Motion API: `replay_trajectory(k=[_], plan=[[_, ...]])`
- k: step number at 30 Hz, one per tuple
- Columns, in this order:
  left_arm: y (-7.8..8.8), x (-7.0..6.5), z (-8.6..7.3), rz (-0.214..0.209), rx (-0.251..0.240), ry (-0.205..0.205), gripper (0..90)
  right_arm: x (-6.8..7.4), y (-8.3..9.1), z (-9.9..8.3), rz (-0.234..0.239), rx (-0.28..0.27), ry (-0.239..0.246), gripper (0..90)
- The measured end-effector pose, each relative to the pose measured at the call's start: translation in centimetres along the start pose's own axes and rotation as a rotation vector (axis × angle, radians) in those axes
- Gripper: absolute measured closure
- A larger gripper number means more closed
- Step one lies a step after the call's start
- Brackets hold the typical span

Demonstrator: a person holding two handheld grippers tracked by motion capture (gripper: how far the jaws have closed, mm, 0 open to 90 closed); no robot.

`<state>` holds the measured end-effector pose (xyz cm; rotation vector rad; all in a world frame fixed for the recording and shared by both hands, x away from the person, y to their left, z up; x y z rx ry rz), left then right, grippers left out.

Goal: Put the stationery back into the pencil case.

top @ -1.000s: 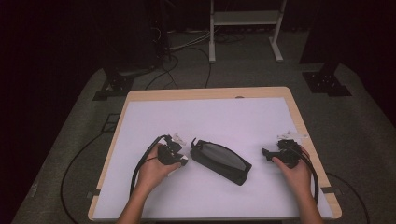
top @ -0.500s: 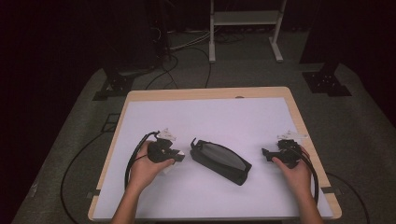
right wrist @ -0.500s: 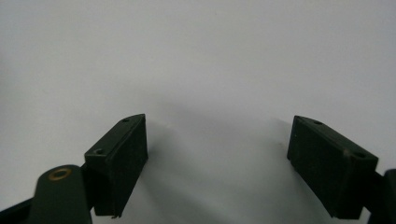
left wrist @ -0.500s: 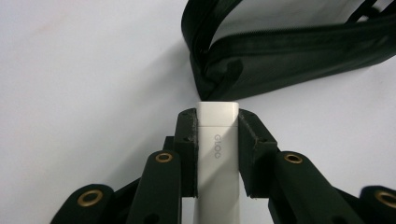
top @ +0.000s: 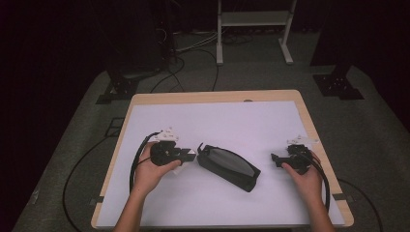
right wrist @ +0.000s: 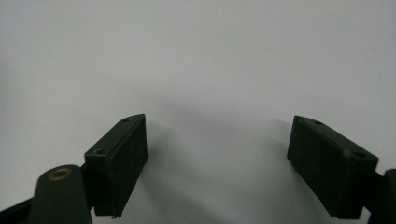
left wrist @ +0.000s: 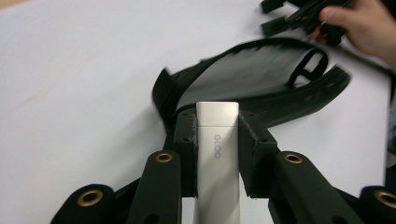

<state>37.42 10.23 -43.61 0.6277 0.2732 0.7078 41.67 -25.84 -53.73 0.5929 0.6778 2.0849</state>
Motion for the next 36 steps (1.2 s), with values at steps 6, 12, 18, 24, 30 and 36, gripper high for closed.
replay_trajectory(k=[6,12,18,24,30,36], plan=[[-0.1,-0.6,1.0,-0.027,-0.042,-0.012,71.2,0.0,0.0,0.0,0.000,0.000,0.000,18.8],[-0.4,-1.0,2.1,-0.039,-0.080,-0.026,71.2,0.0,0.0,0.0,0.000,0.000,-0.001,18.8],[-0.7,-1.7,3.1,-0.059,-0.122,-0.037,71.2,0.0,0.0,0.0,0.001,0.000,-0.001,18.8],[-1.3,-2.2,3.7,-0.086,-0.152,-0.051,71.2,0.0,0.0,0.0,0.001,0.000,0.000,18.8],[-2.1,-2.7,4.6,-0.109,-0.176,-0.061,71.2,0.0,0.0,0.0,0.001,0.000,-0.001,18.8],[-3.1,-3.5,5.4,-0.133,-0.185,-0.076,71.2,0.0,0.0,0.0,0.001,0.000,-0.001,18.8]])
Point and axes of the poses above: each handheld gripper's, and its own axes: y roughly backward along the jaws, z roughly out of its top, x roughly to its left, the point moved 8 cm from there along -y, roughly forward along the jaws, and after that the axes turned 13 degrees about z, right-handed, at the moved point
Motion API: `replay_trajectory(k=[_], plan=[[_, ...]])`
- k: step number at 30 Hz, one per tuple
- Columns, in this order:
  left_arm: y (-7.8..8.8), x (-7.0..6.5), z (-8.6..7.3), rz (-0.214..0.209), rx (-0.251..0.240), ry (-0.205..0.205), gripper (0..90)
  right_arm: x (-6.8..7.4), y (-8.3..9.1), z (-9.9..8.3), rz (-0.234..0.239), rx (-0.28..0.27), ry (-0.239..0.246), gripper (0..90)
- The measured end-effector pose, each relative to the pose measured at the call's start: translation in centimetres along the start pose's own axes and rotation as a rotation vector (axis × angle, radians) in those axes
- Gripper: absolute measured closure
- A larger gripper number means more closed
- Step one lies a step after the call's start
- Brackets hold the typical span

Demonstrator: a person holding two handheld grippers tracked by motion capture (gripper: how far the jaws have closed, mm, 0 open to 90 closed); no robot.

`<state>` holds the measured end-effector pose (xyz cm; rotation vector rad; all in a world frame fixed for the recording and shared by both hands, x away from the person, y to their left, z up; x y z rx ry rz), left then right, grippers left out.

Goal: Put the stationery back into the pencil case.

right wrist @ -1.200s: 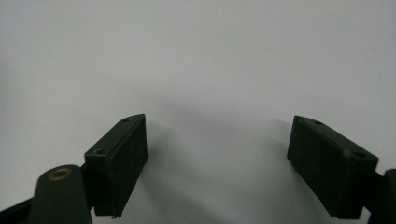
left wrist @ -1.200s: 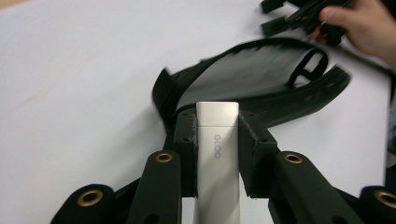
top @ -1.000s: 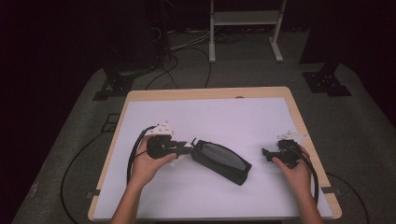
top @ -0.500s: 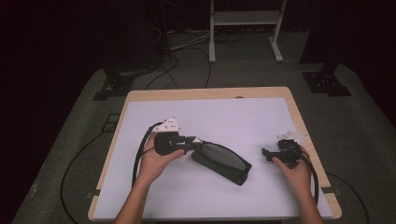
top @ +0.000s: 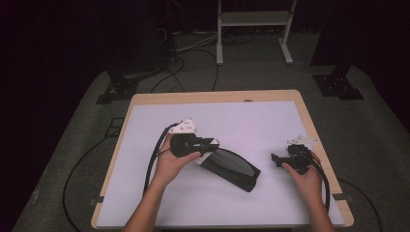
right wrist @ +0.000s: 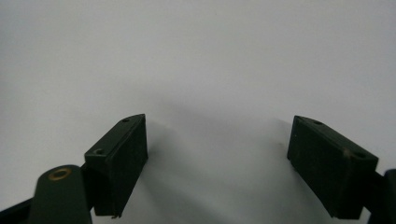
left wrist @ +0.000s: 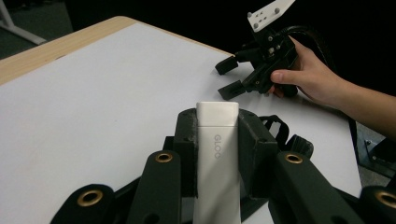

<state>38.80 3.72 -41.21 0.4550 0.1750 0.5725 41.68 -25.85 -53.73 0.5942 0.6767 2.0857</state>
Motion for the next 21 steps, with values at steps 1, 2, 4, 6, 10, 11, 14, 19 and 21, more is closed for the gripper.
replay_trajectory(k=[1,2,4,6,10,11,14,19,21], plan=[[-0.2,-0.1,0.1,-0.002,0.001,-0.003,71.2,0.0,0.0,0.0,0.000,0.000,0.000,18.8],[-0.4,-0.2,0.1,-0.006,0.001,-0.006,71.2,0.0,0.0,0.0,0.000,0.000,0.000,18.8],[-0.9,-0.4,0.3,-0.013,-0.001,-0.013,71.2,0.0,0.0,0.0,0.000,0.000,0.000,18.8],[-1.3,-0.6,0.4,-0.015,-0.001,-0.020,71.2,0.0,0.0,0.0,0.000,0.000,0.000,18.8],[-2.1,-0.8,0.8,-0.025,-0.004,-0.036,71.2,0.0,0.0,0.0,0.000,0.000,0.000,18.8],[-2.3,-0.8,0.9,-0.028,-0.006,-0.038,71.2,0.0,0.0,0.0,0.000,0.000,0.000,18.8],[-2.8,-0.9,1.0,-0.031,-0.004,-0.046,71.2,0.0,0.0,0.0,0.000,0.000,0.000,18.8],[-3.6,-1.0,1.3,-0.032,-0.007,-0.057,71.2,0.0,0.0,0.0,0.000,0.000,0.000,18.8],[-3.8,-1.0,1.4,-0.029,-0.011,-0.063,71.1,0.0,0.0,0.0,0.000,0.000,0.001,18.8]])
Point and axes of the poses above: each handheld gripper's, and its own axes: y roughly backward along the jaws, z roughly out of its top, x roughly to its left, the point moved 8 cm from there along -y, roughly forward along the jaws, and after that the axes turned 13 degrees about z, right-handed, at the moved point
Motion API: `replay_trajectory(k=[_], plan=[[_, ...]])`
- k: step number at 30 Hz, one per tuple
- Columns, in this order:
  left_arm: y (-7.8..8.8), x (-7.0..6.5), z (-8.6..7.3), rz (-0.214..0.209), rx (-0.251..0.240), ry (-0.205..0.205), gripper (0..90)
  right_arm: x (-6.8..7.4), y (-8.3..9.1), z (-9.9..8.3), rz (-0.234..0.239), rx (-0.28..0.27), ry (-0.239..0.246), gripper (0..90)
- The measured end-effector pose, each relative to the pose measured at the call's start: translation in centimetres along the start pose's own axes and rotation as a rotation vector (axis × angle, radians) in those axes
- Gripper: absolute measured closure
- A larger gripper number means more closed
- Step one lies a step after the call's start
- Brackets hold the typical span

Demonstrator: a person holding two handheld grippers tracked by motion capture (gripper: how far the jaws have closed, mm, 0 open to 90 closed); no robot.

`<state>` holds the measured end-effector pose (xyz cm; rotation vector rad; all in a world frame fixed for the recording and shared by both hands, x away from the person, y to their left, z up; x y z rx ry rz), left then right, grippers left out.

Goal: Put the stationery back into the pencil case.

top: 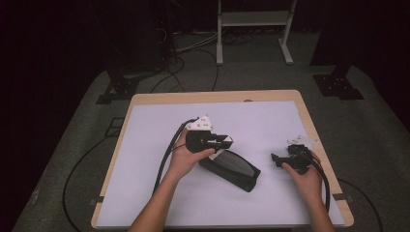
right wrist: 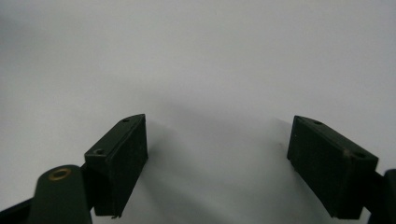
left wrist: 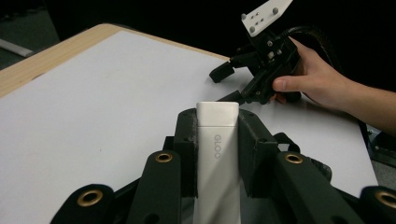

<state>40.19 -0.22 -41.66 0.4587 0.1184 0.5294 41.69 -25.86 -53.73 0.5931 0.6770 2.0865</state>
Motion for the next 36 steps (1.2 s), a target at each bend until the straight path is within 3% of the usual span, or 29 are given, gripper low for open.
replay_trajectory(k=[5,11,17,36], plan=[[-0.6,-0.1,0.1,-0.001,-0.005,-0.014,71.1,0.0,0.0,0.0,0.000,0.000,0.000,18.8],[-1.0,-0.5,-0.5,-0.010,0.021,-0.026,71.1,0.0,0.0,0.0,0.000,0.000,0.000,18.8],[-1.1,-0.5,-1.0,-0.010,0.020,-0.021,71.0,0.0,0.0,0.0,0.000,0.000,-0.001,18.8],[-0.1,-0.8,-3.1,-0.005,0.061,-0.019,71.1,0.0,0.0,0.0,0.000,0.000,-0.001,18.8]])
Point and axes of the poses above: each handheld gripper's, and its own axes: y roughly backward along the jaws, z roughly out of its top, x roughly to its left, the point moved 8 cm from there along -y, roughly forward along the jaws, and after that the axes turned 13 degrees about z, right-handed, at the moved point
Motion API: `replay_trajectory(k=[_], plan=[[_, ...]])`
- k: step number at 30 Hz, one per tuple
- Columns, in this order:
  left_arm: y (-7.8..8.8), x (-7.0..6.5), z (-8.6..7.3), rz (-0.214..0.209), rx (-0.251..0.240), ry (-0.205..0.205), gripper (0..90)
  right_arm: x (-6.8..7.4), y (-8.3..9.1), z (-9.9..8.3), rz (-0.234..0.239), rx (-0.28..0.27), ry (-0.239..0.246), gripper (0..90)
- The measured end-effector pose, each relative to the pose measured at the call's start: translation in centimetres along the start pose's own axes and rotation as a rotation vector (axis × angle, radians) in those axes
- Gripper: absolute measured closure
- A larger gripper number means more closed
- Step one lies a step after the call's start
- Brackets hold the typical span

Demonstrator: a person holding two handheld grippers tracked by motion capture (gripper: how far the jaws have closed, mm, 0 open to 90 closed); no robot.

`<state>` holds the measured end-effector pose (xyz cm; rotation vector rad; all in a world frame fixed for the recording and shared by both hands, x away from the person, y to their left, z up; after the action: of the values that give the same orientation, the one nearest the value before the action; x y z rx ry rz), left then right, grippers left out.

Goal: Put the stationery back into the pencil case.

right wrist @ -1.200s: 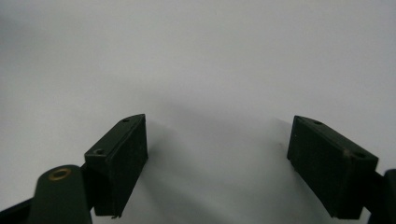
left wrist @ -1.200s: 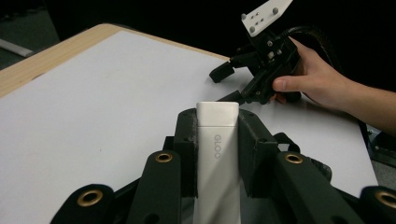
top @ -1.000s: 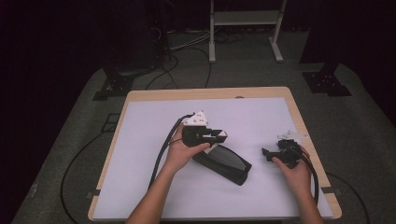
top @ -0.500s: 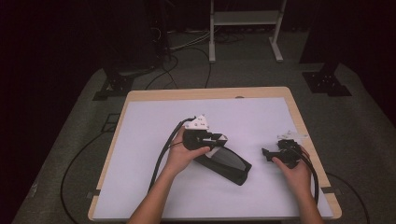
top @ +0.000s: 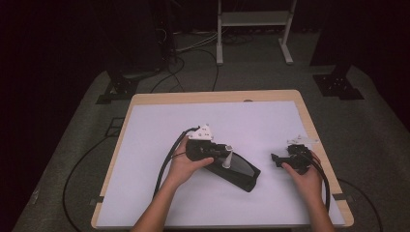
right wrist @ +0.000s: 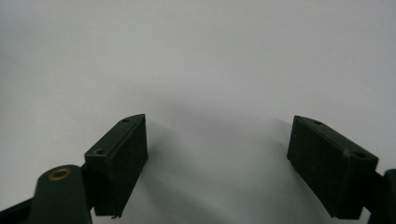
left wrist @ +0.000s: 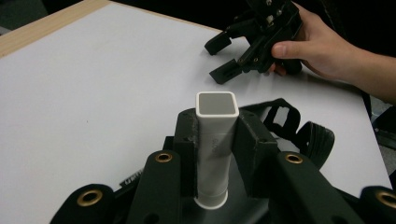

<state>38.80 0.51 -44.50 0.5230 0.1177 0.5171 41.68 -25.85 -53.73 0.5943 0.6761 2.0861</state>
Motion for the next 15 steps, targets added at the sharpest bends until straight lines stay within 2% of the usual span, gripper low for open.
replay_trajectory(k=[10,15], plan=[[0.2,-0.1,-1.4,0.012,0.027,0.002,70.1,0.0,0.0,0.0,0.000,0.000,0.000,18.8],[0.7,0.0,-1.1,0.024,0.006,-0.005,65.6,0.0,0.0,0.0,0.000,0.000,0.000,18.8]])
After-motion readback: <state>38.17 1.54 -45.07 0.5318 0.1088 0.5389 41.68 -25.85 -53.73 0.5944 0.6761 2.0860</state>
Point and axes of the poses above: each handheld gripper's, and its own axes: y roughly backward along the jaws, z roughly out of its top, x roughly to its left, the point moved 8 cm from there along -y, roughly forward along the jaws, and after that the axes turned 13 degrees about z, right-handed, at the moved point
